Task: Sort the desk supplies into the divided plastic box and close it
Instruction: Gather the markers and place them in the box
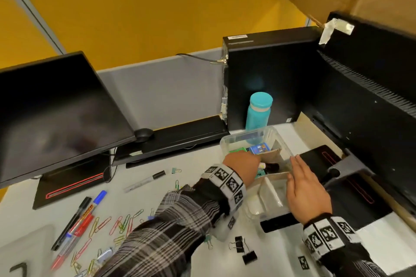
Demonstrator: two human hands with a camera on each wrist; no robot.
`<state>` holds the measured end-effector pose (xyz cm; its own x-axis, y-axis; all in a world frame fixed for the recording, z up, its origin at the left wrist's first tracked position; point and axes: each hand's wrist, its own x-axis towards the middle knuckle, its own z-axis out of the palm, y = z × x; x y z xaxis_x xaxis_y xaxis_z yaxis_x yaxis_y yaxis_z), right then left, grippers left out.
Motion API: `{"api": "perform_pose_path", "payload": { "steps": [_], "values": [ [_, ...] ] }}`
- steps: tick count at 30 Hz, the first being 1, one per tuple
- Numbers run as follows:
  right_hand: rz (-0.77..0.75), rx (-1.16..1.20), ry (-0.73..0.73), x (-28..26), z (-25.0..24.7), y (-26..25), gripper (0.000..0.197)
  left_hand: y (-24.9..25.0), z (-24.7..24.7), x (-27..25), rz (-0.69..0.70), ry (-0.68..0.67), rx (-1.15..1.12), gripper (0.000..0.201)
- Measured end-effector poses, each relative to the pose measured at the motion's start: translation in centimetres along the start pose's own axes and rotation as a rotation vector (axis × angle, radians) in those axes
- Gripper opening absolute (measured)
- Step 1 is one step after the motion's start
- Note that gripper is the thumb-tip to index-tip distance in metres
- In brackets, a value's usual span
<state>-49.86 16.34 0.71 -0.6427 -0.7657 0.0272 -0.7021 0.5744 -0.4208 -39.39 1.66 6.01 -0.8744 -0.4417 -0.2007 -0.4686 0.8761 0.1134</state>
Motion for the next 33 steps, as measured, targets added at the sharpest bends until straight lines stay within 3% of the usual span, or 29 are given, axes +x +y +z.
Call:
{"api": "perform_pose_path", "payload": {
  "steps": [2, 8, 15, 19, 23, 26, 29, 33],
  "values": [
    [-0.001, -0.003, 0.010, -0.1, -0.1, -0.1, 0.052, 0.6, 0.9, 2.0, -0.013, -0.089, 0.017, 0.024],
    [0.002, -0.028, 0.009, -0.1, 0.0, -0.1, 0.053, -0.1, 2.2, 3.7, 0.013, -0.242, -0.156, 0.036],
    [-0.006, -0.028, 0.005, -0.2, -0.3, -0.3, 0.053, 0.2, 1.3, 2.9, 0.024, -0.387, 0.003, 0.040],
    [-0.006, -0.042, -0.002, -0.2, -0.3, -0.3, 0.052, 0.3, -0.4, 0.4, 0.018, -0.270, -0.098, 0.042],
    [-0.001, -0.102, 0.025, -0.1, -0.2, -0.9, 0.052, -2.5, -1.6, -4.1, 0.028, 0.056, -0.313, 0.041],
    [-0.072, -0.036, 0.101, -0.6, -0.5, -3.7, 0.051, -6.8, -1.0, -8.1, -0.063, 0.241, -0.376, 0.039],
    [-0.254, 0.129, 0.136, -1.7, -0.6, -8.8, 0.046, -12.4, 1.1, -11.9, -0.257, 0.267, -0.409, 0.036],
    [-0.444, 0.262, 0.079, -3.7, 2.0, -15.3, 0.034, -19.1, 4.5, -16.4, -0.513, 0.173, -0.328, 0.037]
  ]
}}
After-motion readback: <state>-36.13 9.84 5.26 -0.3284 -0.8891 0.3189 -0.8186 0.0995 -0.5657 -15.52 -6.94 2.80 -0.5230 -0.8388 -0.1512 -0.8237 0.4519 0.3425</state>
